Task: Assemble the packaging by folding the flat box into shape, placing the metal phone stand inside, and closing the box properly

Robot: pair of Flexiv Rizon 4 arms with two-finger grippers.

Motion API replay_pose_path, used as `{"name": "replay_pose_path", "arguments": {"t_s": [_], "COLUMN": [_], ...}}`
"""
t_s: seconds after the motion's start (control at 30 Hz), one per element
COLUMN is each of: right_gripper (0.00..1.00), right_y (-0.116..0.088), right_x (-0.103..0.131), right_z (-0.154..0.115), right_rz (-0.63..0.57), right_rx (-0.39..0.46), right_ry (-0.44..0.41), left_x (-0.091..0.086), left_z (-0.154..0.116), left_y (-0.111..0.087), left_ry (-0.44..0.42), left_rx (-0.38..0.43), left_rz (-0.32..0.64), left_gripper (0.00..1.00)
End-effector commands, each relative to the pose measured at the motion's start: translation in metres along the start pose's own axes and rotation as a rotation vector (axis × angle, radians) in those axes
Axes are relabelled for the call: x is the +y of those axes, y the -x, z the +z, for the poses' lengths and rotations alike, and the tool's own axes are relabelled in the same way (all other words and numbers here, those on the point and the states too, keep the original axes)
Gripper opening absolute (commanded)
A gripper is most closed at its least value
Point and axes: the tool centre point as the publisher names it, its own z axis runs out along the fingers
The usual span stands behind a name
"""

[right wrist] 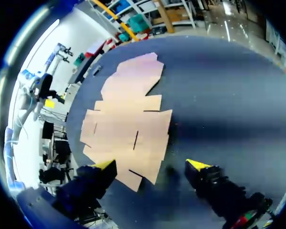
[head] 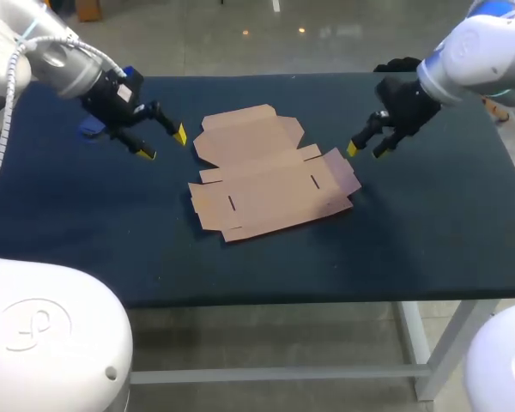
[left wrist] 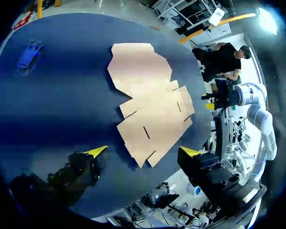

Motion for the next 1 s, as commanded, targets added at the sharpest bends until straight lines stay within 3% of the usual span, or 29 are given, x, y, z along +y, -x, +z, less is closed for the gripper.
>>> {"name": "replay_pose_path", "arguments": {"t_s": [0.03, 0.23, 0.27, 0.33, 0.57, 0.63, 0.83, 1.0], "right_gripper": [1.00, 0.87, 0.76, 0.65, 0.53, 0.56, 0.53, 0.46], "right_y": [0.009, 0.014, 0.014, 0.014, 0.015, 0.015, 0.015, 0.016], "right_x": [0.006, 0.005, 0.006, 0.007, 0.014, 0.016, 0.019, 0.020], "right_z": [0.013, 0.025, 0.030, 0.036, 0.053, 0.057, 0.065, 0.071], "right_rz": [0.019, 0.062, 0.075, 0.087, 0.111, 0.117, 0.130, 0.137], "right_rx": [0.068, 0.096, 0.107, 0.119, 0.149, 0.146, 0.145, 0.182], "right_ry": [-0.058, -0.090, -0.111, -0.137, -0.214, -0.242, -0.295, -0.331], "left_x": [-0.005, -0.005, -0.006, -0.006, -0.006, -0.006, -0.006, -0.007], "left_z": [0.002, 0.003, 0.003, 0.003, 0.004, 0.003, 0.004, 0.005], "left_y": [0.001, 0.002, 0.003, 0.004, 0.005, 0.005, 0.007, 0.008], "left_ry": [0.017, 0.022, 0.025, 0.026, 0.026, 0.023, 0.018, 0.014], "left_rx": [-0.004, -0.003, 0.002, 0.004, 0.000, -0.003, -0.006, -0.009], "left_rz": [-0.002, -0.002, -0.005, -0.009, -0.012, -0.014, -0.024, -0.028], "left_gripper": [1.00, 1.00, 1.00, 1.00, 1.00, 1.00, 1.00, 1.00]}}
